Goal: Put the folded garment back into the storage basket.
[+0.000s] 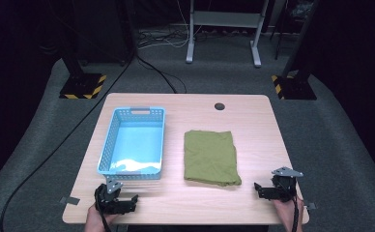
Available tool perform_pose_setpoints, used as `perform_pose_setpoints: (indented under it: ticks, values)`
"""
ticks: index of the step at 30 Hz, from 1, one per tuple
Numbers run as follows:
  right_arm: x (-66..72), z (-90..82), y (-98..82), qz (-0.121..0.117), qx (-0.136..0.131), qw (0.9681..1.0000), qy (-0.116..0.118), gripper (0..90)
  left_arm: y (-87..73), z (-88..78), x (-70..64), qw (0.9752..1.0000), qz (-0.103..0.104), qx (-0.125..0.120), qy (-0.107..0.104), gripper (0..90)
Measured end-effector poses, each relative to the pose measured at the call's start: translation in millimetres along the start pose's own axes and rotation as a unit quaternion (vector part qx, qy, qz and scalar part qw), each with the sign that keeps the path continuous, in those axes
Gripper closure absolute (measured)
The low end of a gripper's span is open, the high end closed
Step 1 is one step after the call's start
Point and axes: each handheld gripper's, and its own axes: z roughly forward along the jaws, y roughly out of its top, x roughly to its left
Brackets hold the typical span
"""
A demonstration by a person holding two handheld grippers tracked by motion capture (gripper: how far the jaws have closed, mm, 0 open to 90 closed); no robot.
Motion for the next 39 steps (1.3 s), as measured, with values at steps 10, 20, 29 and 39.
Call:
perform_pose_setpoints:
  ticks: [10,20,29,39]
  values:
    - [0.4,-0.7,0.6,-0.003,0.004,1.0,0.004,0.0,2.4,-9.1,-6.9,0.9998,0.011,-0.015,-0.003,3.4]
    - [1.4,-8.3,4.4,-0.002,-0.005,0.9999,0.01,0.0,4.4,-12.7,-12.7,0.9993,0.024,-0.025,-0.008,3.7]
    - [3.8,-11.0,7.1,-0.003,-0.005,0.9998,0.019,0.0,5.3,-13.5,-15.4,0.9987,0.027,-0.035,-0.024,3.0]
    - [8.3,-15.4,11.0,-0.006,-0.008,0.9996,0.028,0.0,7.3,-14.3,-21.3,0.9979,0.035,-0.041,-0.037,2.2]
